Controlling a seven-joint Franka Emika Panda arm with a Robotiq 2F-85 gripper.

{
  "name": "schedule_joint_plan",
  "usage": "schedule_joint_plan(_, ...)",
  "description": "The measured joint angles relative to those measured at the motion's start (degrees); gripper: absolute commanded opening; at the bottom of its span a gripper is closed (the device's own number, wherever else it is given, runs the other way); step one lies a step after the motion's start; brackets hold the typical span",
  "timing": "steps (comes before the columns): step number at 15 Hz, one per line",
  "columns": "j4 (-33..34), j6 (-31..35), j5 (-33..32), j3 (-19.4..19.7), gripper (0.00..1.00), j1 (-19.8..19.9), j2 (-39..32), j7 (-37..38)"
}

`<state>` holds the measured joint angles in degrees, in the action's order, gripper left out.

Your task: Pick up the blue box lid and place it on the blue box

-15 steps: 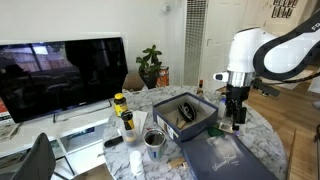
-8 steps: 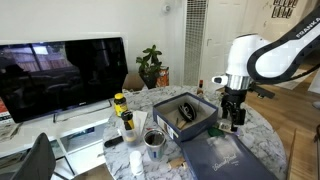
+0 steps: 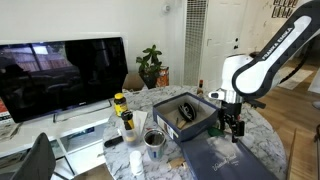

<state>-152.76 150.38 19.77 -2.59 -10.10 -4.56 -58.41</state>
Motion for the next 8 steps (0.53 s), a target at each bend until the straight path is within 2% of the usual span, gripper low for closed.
schedule_joint_plan(5,0.76,7.5,7.38,-4.82,1.0,5.16,-6.39,-8.77)
schedule_joint_plan(8,1.68,11.85,8.01,-8.3,1.0,8.59,-9.83,-11.18)
